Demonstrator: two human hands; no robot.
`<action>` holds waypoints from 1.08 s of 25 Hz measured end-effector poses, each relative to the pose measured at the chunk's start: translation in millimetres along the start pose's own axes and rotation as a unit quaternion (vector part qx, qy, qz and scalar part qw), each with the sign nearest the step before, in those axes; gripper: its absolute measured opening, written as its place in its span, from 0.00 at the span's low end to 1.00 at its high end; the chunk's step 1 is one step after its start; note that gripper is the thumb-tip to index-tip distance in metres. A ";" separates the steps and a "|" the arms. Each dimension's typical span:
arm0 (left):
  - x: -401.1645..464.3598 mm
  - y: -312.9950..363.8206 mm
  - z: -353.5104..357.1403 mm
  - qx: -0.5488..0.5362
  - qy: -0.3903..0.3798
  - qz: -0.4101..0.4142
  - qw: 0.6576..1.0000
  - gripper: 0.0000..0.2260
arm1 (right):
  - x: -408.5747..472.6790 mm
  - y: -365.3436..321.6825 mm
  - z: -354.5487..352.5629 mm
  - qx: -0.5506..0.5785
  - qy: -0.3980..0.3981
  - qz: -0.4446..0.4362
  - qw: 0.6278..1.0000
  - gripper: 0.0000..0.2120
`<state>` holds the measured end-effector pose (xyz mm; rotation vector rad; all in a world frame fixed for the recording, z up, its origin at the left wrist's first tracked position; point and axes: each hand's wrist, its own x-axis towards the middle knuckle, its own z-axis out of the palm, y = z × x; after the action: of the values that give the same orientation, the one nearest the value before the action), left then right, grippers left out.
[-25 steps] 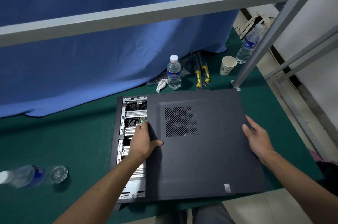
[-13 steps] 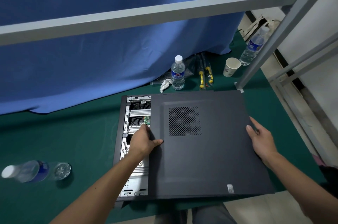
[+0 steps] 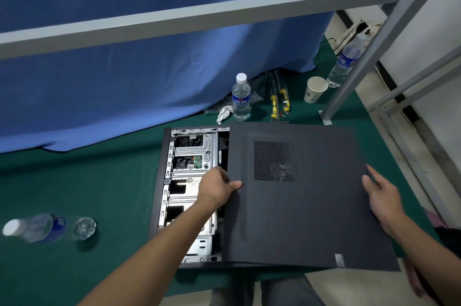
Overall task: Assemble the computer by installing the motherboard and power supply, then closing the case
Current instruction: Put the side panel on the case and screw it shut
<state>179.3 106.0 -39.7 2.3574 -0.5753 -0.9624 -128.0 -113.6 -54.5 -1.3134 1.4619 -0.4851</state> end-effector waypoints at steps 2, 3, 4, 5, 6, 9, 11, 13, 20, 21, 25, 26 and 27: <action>1.5 3.6 1.8 -0.020 -0.012 0.009 1.000 0.16 | 1.6 -1.0 -8.6 0.006 0.009 -0.006 1.000 0.20; 2.3 1.9 -0.3 -0.022 -0.012 0.010 1.000 0.16 | 0.5 -2.8 -8.8 0.012 0.007 -0.010 1.000 0.20; 3.4 -1.1 -4.2 -0.023 -0.008 0.009 1.000 0.16 | -1.1 -4.6 -6.1 0.016 0.003 -0.015 1.000 0.20; 4.1 -4.7 -8.3 -0.023 -0.002 0.008 1.000 0.16 | -3.1 -5.9 -2.0 0.018 -0.002 -0.021 1.000 0.20; 4.4 -9.2 -12.9 -0.019 0.005 0.004 1.000 0.16 | -4.6 -8.3 3.9 0.018 -0.010 -0.027 0.999 0.20; 5.7 -23.8 -25.2 -0.013 0.013 -0.016 1.000 0.16 | -5.4 -18.7 22.8 0.016 -0.039 -0.039 0.998 0.20; 5.0 -34.1 -29.6 -0.023 0.014 -0.031 0.999 0.16 | -6.4 -19.5 32.8 0.012 -0.051 -0.037 0.998 0.20; 3.5 -41.4 -32.7 -0.026 0.018 -0.039 0.999 0.18 | -10.1 -17.0 40.3 0.012 -0.054 -0.031 0.998 0.21; 1.5 -52.5 -42.3 0.012 0.041 -0.058 0.997 0.19 | -20.2 -16.2 58.1 0.013 -0.062 -0.022 0.998 0.21; 0.8 -53.9 -44.0 0.019 0.045 -0.059 0.997 0.19 | -21.8 -16.4 60.1 0.012 -0.065 -0.023 0.998 0.21; -0.3 -59.9 -49.9 0.036 0.048 -0.058 0.997 0.19 | -27.6 -15.0 66.7 0.000 -0.073 -0.021 0.997 0.21; -0.6 -61.8 -50.8 0.038 0.046 -0.059 0.996 0.19 | -28.3 -14.7 68.4 -0.007 -0.075 -0.023 0.997 0.21; -1.0 -63.8 -51.4 0.041 0.044 -0.061 0.996 0.19 | -28.6 -15.0 69.9 -0.013 -0.078 -0.025 0.997 0.21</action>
<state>228.0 171.5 -46.8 2.5195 -0.4479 -0.8973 -64.8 -69.4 -54.7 -1.3801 1.3126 -0.3871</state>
